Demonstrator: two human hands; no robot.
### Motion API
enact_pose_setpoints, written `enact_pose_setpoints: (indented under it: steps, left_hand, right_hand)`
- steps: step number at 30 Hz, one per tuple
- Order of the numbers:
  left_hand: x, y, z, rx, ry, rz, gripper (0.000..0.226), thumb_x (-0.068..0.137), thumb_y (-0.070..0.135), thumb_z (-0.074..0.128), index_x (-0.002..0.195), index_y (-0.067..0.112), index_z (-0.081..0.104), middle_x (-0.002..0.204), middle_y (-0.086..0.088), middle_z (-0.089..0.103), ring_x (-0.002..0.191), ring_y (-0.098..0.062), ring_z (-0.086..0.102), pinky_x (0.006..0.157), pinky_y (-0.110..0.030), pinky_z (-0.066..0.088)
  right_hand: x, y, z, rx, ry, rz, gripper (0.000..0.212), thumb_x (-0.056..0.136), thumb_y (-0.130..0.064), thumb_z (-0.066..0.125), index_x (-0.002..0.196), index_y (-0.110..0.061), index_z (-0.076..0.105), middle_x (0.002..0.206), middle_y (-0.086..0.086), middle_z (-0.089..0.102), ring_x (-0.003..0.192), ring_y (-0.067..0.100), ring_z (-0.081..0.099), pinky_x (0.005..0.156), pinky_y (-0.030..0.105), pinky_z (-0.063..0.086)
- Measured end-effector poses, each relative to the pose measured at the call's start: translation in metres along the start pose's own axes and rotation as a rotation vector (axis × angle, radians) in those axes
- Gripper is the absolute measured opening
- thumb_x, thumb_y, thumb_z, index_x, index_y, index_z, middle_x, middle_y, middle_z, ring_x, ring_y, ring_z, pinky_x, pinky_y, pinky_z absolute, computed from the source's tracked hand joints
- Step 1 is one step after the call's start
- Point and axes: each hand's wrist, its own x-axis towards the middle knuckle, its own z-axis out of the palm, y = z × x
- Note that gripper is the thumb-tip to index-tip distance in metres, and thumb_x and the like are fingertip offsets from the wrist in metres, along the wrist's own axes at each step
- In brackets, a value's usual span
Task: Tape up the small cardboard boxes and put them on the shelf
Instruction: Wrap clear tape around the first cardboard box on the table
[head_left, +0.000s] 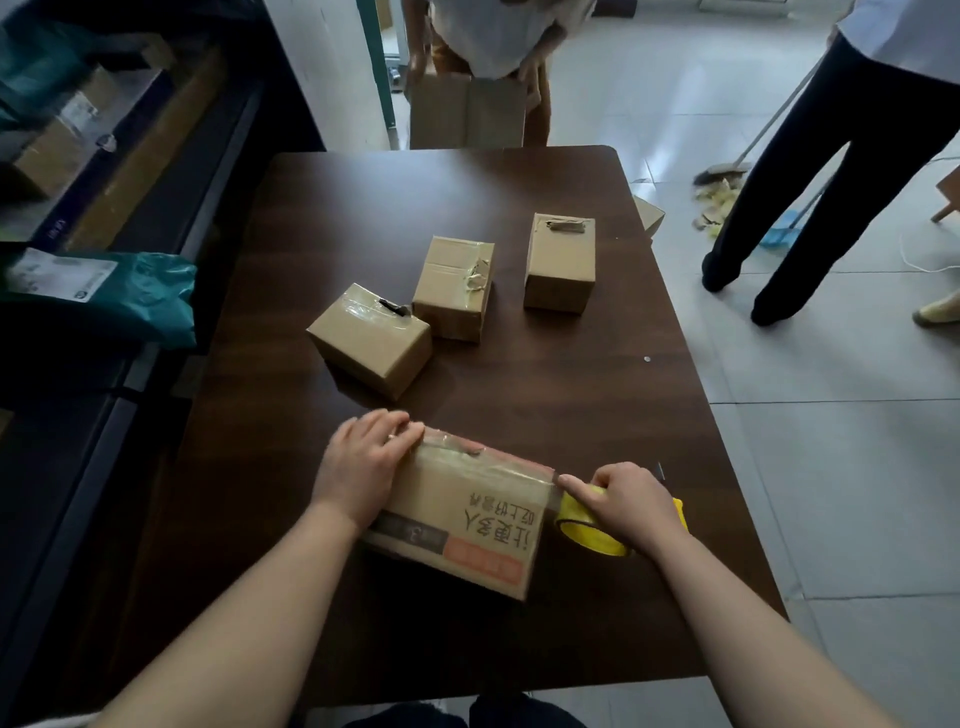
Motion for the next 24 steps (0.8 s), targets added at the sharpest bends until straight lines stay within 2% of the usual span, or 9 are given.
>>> enact_pose_setpoints:
  steps: [3,5,7,8,10,13,16,19,24]
  left_hand:
    - [0.026,0.008,-0.015,0.115,-0.097,-0.037,0.040,0.086,0.016,0.051,0.121,0.028,0.066,0.136,-0.007,0.054,0.118,-0.032,0.051,0.091,-0.044,0.042]
    - [0.027,0.022,-0.016,0.082,-0.115,-0.081,0.047,0.092,0.016,0.048,0.138,0.027,0.052,0.146,-0.005,0.043,0.126,-0.029,0.042,0.099,-0.042,0.034]
    - [0.015,0.035,-0.013,0.001,-0.098,-0.197,0.054,0.097,0.014,0.040,0.150,0.024,0.031,0.150,-0.004,0.036,0.130,-0.026,0.037,0.105,-0.039,0.030]
    - [0.007,0.042,-0.013,-0.038,-0.087,-0.267,0.055,0.098,0.016,0.038,0.151,0.021,0.027,0.150,-0.004,0.035,0.132,-0.025,0.035,0.107,-0.039,0.030]
    - [-0.009,0.055,-0.017,-0.099,-0.062,-0.377,0.054,0.098,0.025,0.041,0.150,0.017,0.028,0.148,-0.007,0.036,0.134,-0.026,0.033,0.109,-0.041,0.029]
    - [-0.028,0.072,-0.022,-0.159,-0.139,-0.444,0.062,0.096,0.042,0.042,0.149,0.013,0.026,0.150,-0.009,0.030,0.138,-0.026,0.027,0.115,-0.042,0.022]
    - [-0.038,0.078,-0.015,-0.142,-0.252,-0.397,0.072,0.097,0.051,0.032,0.152,0.011,0.010,0.157,-0.007,0.013,0.145,-0.025,0.011,0.119,-0.041,0.009]
    - [-0.035,0.067,-0.009,-0.105,-0.315,-0.305,0.071,0.100,0.050,0.019,0.153,0.011,-0.007,0.160,-0.005,-0.007,0.148,-0.022,-0.007,0.120,-0.040,-0.006]
    - [-0.026,0.043,-0.006,-0.057,-0.361,-0.167,0.069,0.100,0.048,0.014,0.152,0.013,-0.014,0.160,-0.003,-0.014,0.147,-0.018,-0.016,0.120,-0.039,-0.011]
  right_hand:
    - [-0.008,0.001,0.013,0.266,-0.004,0.065,0.046,0.087,-0.055,0.058,0.060,-0.018,0.059,0.062,-0.005,0.058,0.068,0.018,0.057,0.059,0.032,0.041]
    - [-0.015,0.002,0.020,0.367,-0.031,0.076,0.041,0.090,-0.045,0.060,0.059,-0.019,0.058,0.058,-0.006,0.054,0.062,0.014,0.053,0.056,0.031,0.038]
    - [-0.025,0.004,0.026,0.385,-0.062,0.081,0.036,0.091,-0.042,0.060,0.064,-0.019,0.062,0.060,-0.005,0.056,0.062,0.011,0.052,0.056,0.029,0.038]
    - [-0.029,0.005,0.030,0.393,-0.069,0.081,0.034,0.092,-0.041,0.059,0.067,-0.018,0.065,0.063,-0.003,0.059,0.063,0.011,0.053,0.057,0.030,0.039]
    - [-0.035,0.006,0.035,0.413,-0.064,0.085,0.033,0.092,-0.040,0.059,0.073,-0.015,0.069,0.071,0.002,0.065,0.069,0.014,0.058,0.061,0.032,0.044]
    - [-0.042,0.005,0.040,0.445,-0.049,0.093,0.032,0.093,-0.039,0.059,0.075,-0.015,0.069,0.074,0.003,0.066,0.071,0.015,0.059,0.063,0.033,0.045]
    - [-0.050,0.003,0.043,0.484,-0.056,0.103,0.027,0.093,-0.037,0.059,0.078,-0.017,0.070,0.078,0.001,0.067,0.075,0.013,0.059,0.065,0.031,0.045]
    - [-0.061,-0.001,0.049,0.546,-0.050,0.092,0.024,0.093,-0.032,0.060,0.081,-0.013,0.070,0.079,0.002,0.066,0.074,0.011,0.057,0.063,0.029,0.042]
    - [-0.082,0.003,0.064,0.617,-0.037,0.054,0.025,0.093,-0.029,0.061,0.078,-0.010,0.067,0.071,-0.002,0.060,0.068,0.009,0.051,0.058,0.023,0.036]
